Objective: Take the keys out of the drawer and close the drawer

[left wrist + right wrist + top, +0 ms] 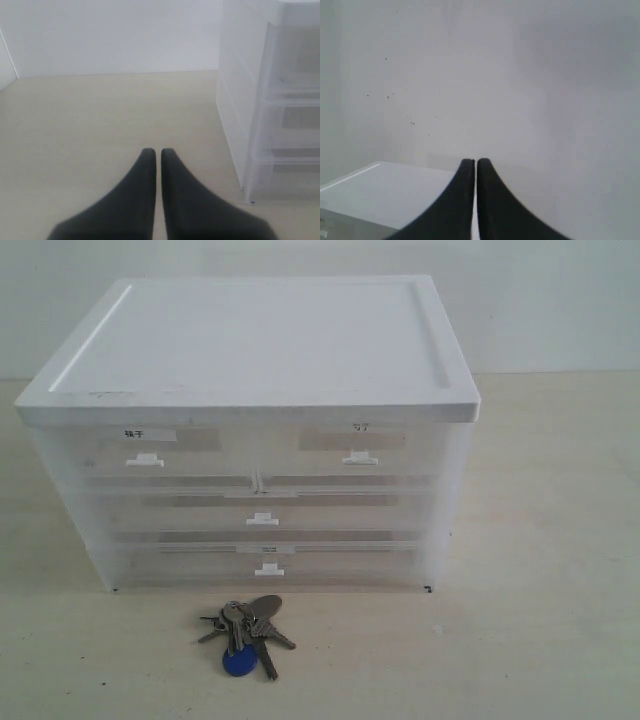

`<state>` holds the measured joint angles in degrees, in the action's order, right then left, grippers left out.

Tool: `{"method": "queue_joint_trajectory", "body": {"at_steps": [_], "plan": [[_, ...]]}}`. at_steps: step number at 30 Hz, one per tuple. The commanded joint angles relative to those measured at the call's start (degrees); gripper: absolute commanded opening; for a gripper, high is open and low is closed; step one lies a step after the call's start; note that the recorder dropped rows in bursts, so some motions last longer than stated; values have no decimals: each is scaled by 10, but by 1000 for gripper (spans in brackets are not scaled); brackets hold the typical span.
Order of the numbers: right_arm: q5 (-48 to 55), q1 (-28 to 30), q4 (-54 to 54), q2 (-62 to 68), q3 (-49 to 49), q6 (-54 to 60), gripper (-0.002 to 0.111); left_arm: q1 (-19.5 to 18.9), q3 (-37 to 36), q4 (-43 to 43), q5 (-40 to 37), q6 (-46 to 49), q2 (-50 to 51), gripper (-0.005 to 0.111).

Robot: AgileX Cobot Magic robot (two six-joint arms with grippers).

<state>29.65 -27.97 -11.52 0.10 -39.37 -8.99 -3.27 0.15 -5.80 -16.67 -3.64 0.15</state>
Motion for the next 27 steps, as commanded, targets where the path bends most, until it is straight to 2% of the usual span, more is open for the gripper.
{"method": "queue_joint_trajectory", "body": {"at_steps": [1, 3, 5, 8, 10, 16, 21, 23, 27], "plan": [[-10, -2, 2, -1, 3, 4, 0, -1, -1, 0, -1, 2, -1, 5], [-47, 1, 14, -1, 21, 4, 0, -1, -1, 0, -1, 2, -1, 5], [-127, 15, 13, -1, 54, 5, 0, -1, -1, 0, -1, 2, -1, 5], [-249, 60, 15, -1, 120, 9, 0, -1, -1, 0, -1, 2, -1, 5], [-319, 108, 18, -1, 174, 11, 0, -1, -1, 0, -1, 2, -1, 5], [-416, 253, 33, -1, 303, 12, 0, -1, -1, 0, -1, 2, -1, 5], [-427, 303, 68, -1, 394, 16, 0, -1, -1, 0, -1, 2, -1, 5], [-335, 303, 68, -1, 394, 39, 0, -1, -1, 0, -1, 2, -1, 5], [-226, 303, 68, -1, 394, 90, 0, -1, -1, 0, -1, 2, -1, 5]]}}
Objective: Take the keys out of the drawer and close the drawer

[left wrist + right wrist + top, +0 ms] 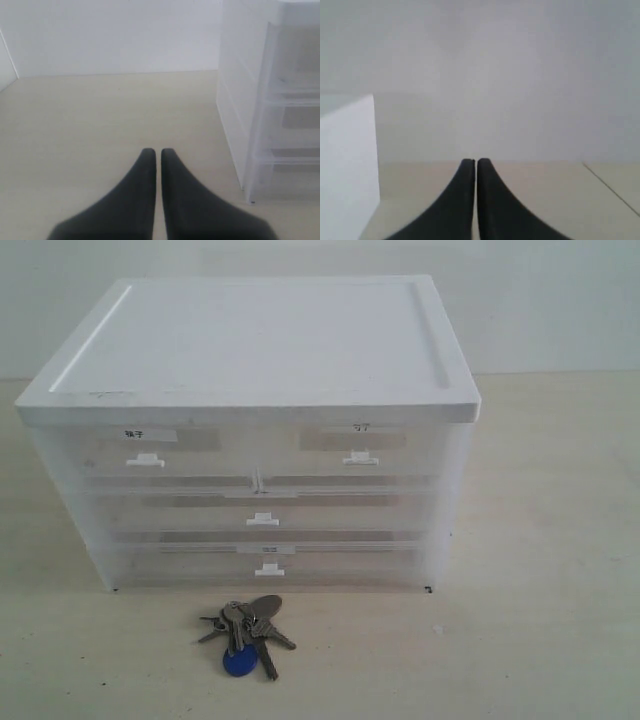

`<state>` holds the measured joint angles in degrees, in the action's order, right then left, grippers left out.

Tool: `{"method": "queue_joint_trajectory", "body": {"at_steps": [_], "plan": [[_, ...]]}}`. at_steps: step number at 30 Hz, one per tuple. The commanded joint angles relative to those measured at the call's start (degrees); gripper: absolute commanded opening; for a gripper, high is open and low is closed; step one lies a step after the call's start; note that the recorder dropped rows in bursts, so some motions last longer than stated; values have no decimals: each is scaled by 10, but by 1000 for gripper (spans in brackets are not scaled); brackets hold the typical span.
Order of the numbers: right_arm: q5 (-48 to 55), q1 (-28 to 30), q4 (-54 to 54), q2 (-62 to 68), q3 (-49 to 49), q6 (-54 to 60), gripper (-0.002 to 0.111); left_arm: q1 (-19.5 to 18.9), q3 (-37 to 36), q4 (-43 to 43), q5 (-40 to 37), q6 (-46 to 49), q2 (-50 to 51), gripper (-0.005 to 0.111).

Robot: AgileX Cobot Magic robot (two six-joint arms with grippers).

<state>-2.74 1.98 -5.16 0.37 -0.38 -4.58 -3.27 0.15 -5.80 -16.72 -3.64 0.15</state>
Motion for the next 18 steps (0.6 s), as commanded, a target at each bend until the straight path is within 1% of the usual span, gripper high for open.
{"method": "queue_joint_trajectory", "body": {"at_steps": [1, 3, 7, 10, 18], "plan": [[130, 3, 4, -4, 4, 46, 0, -1, -1, 0, 0, 2, -1, 5], [187, 3, 4, -4, 4, 46, 0, -1, -1, 0, 0, 2, -1, 5], [187, 3, 4, -4, 4, 29, 0, -1, -1, 0, 0, 2, -1, 5], [212, 3, 4, -4, 4, 22, 0, -1, -1, 0, 0, 2, -1, 5], [213, 3, 4, -4, 4, 21, 0, -1, -1, 0, 0, 2, -1, 5]]}}
